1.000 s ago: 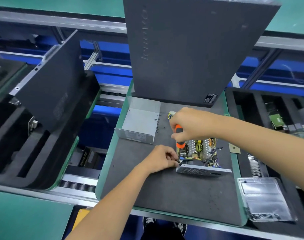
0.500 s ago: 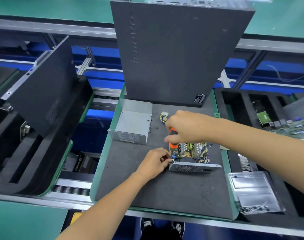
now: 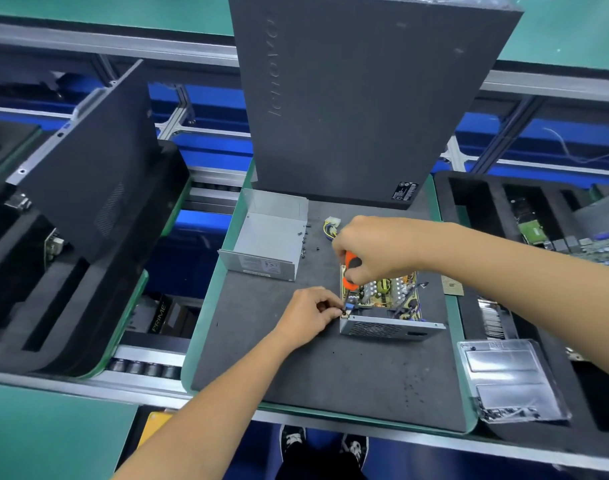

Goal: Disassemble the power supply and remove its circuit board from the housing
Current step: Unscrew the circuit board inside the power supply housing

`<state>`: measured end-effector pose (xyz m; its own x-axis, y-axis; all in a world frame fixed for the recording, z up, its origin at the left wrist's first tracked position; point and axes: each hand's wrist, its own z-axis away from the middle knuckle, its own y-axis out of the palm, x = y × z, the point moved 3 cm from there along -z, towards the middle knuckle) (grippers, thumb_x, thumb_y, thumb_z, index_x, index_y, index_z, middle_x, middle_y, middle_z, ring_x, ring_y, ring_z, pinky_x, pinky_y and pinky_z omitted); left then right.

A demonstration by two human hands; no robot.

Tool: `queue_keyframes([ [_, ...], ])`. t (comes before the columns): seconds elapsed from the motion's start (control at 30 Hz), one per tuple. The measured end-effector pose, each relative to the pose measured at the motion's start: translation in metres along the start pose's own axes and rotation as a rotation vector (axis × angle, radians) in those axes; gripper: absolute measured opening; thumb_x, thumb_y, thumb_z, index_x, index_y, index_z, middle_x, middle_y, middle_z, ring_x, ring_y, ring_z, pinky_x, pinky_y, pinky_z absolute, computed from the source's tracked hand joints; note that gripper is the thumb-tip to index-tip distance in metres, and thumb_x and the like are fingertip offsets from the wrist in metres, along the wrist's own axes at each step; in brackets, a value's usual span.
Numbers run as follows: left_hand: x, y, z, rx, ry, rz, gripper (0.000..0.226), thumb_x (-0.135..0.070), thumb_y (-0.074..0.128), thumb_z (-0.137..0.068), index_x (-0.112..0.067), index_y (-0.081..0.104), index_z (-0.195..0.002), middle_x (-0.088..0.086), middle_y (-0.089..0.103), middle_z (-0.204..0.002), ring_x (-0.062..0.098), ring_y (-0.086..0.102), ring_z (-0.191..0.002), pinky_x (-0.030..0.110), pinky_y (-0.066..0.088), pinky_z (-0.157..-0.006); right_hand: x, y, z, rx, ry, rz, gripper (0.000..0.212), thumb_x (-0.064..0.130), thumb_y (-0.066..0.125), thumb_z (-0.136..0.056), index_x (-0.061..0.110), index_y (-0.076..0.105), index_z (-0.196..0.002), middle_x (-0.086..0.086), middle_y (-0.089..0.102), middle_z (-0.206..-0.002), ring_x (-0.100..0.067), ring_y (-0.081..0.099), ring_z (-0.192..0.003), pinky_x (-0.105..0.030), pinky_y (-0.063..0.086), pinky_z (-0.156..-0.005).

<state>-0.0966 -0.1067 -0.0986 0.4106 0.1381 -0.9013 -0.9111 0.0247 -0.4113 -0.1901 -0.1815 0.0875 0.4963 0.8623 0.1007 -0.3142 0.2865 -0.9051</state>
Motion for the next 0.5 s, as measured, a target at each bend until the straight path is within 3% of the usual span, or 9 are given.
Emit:
queue_keyframes([
  [0.23, 0.0017, -0.0011, -0.0003, 0.045, -0.11, 0.1, 0.013, -0.005, 0.071, -0.079, -0.017, 0.07, -0.075, -0.005, 0.06, -0.059, 0.012, 0.047, -0.052, 0.025, 0.046, -0.056, 0.0028, 0.01, -0.0074, -0.084, 0.094, 0.014, 0.023, 0.029, 0.061, -0.079, 0.009, 0.054, -0.07, -0.001, 0.041, -0.066, -0.027, 0.052, -0.068, -0.028, 0.031, -0.046],
  [0.37, 0.0015, -0.0025, 0.0006, 0.043, -0.09, 0.091, 0.014, -0.005, 0.073, -0.077, -0.019, 0.069, -0.075, -0.008, 0.061, -0.064, 0.004, 0.041, -0.051, 0.013, 0.038, -0.055, 0.0019, 0.0068, -0.0065, -0.099, 0.169, 0.005, 0.029, 0.032, 0.061, -0.081, 0.009, 0.051, -0.066, -0.004, 0.045, -0.065, -0.022, 0.045, -0.055, -0.026, 0.031, -0.043],
  [0.5, 0.0026, 0.0008, 0.0024, -0.002, -0.043, 0.086, 0.013, -0.008, 0.076, -0.075, -0.019, 0.07, -0.074, -0.007, 0.062, -0.071, 0.001, 0.041, -0.052, 0.011, 0.038, -0.057, 0.008, 0.0085, -0.0016, -0.122, 0.138, 0.029, 0.029, 0.03, 0.059, -0.083, 0.011, 0.047, -0.066, 0.0, 0.035, -0.065, -0.02, 0.043, -0.053, -0.027, 0.024, -0.042],
])
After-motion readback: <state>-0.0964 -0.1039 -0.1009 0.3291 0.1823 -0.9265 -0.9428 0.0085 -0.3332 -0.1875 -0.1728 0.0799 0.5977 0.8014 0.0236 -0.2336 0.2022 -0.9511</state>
